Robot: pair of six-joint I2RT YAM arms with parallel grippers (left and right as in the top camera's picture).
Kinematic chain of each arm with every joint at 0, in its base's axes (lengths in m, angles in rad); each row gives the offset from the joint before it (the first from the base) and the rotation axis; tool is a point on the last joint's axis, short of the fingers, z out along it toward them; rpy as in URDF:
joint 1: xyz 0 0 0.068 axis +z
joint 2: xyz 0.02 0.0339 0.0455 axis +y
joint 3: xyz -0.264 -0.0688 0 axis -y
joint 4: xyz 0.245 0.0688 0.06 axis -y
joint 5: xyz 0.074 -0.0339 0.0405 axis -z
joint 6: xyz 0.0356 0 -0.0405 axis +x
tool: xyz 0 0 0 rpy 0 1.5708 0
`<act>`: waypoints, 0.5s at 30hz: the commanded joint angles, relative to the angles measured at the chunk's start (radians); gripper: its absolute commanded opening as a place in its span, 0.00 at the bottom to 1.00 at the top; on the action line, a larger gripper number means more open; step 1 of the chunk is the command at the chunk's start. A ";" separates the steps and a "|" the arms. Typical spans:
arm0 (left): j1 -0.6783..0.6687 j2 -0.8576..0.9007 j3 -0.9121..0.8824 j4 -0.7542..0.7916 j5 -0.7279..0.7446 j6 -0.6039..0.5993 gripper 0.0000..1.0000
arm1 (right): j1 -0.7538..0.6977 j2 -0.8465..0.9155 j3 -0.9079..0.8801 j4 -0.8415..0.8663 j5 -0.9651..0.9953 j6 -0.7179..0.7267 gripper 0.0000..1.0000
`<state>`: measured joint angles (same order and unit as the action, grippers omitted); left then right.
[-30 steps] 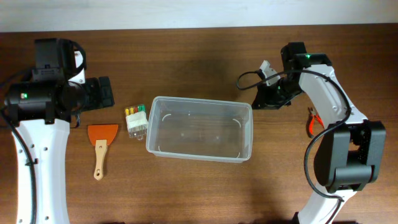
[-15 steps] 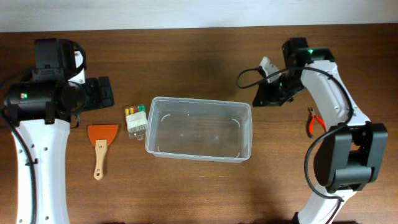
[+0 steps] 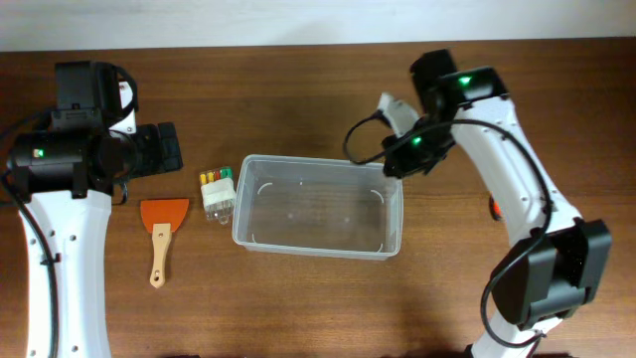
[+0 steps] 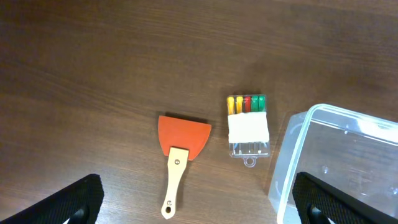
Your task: Pack container
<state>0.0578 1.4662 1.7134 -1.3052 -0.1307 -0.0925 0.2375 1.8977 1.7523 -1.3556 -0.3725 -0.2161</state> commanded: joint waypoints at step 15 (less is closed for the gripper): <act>0.004 -0.009 0.006 -0.013 0.010 0.019 0.99 | 0.022 0.166 -0.061 0.097 0.109 0.037 0.04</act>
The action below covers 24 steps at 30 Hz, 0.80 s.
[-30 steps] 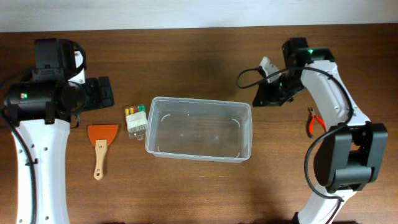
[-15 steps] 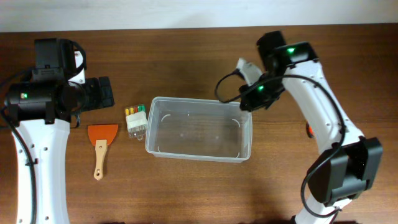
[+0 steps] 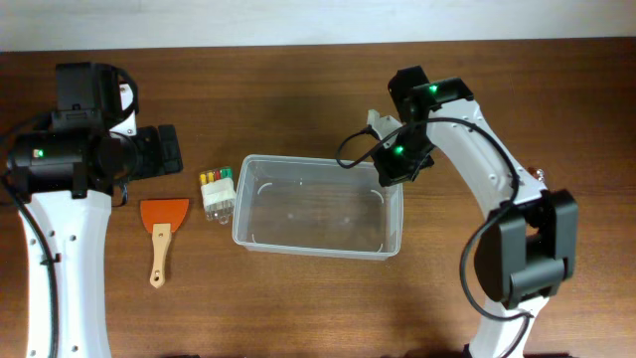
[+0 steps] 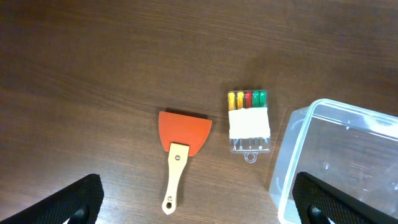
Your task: Pack container
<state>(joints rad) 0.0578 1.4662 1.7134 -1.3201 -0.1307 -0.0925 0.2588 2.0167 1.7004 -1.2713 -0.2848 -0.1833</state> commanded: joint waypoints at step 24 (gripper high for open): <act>0.004 -0.009 0.006 0.009 0.010 0.019 0.99 | 0.008 0.072 0.030 0.061 0.053 -0.009 0.08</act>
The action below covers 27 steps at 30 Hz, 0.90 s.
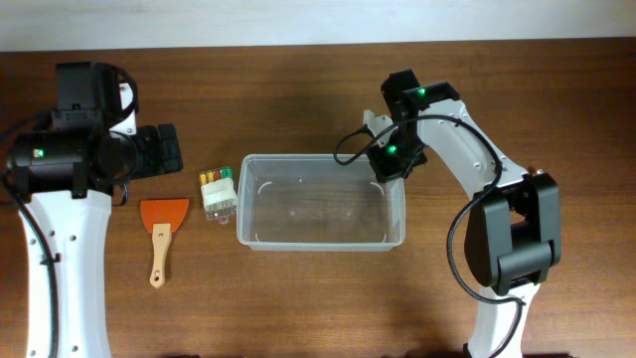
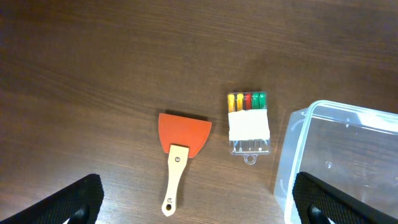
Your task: Pack container
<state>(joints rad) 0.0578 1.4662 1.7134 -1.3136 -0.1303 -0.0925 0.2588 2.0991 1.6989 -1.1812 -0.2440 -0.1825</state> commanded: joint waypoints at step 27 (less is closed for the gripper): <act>0.004 -0.009 0.006 -0.016 0.003 0.019 0.99 | -0.452 -0.251 0.468 -0.494 0.275 0.409 0.99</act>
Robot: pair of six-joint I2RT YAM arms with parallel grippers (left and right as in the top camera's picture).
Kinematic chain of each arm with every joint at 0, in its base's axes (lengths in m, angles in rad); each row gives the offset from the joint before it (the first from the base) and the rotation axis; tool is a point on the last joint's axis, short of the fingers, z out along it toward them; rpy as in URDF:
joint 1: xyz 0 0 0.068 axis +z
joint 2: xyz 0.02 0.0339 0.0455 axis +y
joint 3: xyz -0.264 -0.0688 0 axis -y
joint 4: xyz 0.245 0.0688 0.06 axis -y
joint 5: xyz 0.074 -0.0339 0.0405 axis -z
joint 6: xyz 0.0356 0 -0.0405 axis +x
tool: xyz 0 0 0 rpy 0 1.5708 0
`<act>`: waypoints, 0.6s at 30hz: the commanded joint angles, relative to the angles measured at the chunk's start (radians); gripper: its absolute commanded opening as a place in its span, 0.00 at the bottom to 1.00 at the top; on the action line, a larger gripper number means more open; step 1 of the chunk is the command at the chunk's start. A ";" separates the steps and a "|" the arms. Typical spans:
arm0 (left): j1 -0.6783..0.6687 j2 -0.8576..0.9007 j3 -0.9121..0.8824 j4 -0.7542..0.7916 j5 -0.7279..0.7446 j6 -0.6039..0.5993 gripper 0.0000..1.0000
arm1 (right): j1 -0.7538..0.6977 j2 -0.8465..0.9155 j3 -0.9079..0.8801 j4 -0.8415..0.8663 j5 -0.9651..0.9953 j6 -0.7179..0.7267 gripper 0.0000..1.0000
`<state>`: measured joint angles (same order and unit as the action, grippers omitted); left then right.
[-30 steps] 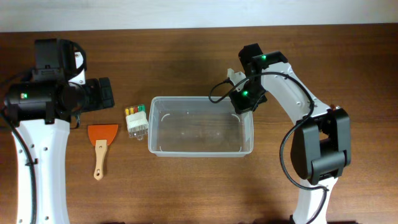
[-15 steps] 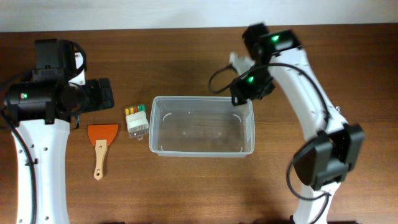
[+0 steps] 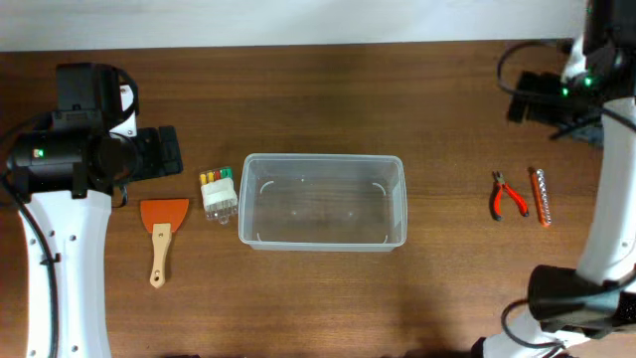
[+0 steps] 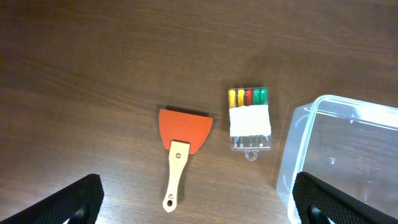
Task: Pack container
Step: 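Move the right gripper over the red-handled pliers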
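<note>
A clear plastic container lies empty mid-table, square to the table edge; its left end shows in the left wrist view. Left of it lie a pack of coloured markers and an orange scraper with a wooden handle. My left gripper hangs high above them, open and holding nothing. Red pliers and a thin orange rod lie on the right. My right gripper is high at the back right, apart from everything; its jaws are not clear.
The brown wooden table ends at a white strip along the back. The left arm's white link runs down the left side. The right arm's link runs down the right side, close to the rod.
My right gripper was at the container's back right corner and is now far off at the table's back right. The pliers and rod now show on the right. The left arm has not moved.
The container first lay skewed, with my right gripper beside its back right corner. Then the gripper was at that corner. By 0.9 s ago the container lay square. Now the right arm is away. The markers, the scraper and the left gripper have stayed put.
</note>
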<state>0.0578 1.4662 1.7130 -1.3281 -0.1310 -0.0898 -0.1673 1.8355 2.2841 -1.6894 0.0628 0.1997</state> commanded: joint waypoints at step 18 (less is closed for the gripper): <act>0.004 -0.009 0.006 -0.002 0.003 0.017 0.99 | -0.075 0.019 -0.912 0.609 -0.040 0.016 0.99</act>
<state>0.0578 1.4662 1.7130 -1.3289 -0.1307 -0.0895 -0.2386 1.8557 1.4372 -1.1217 0.0364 0.2100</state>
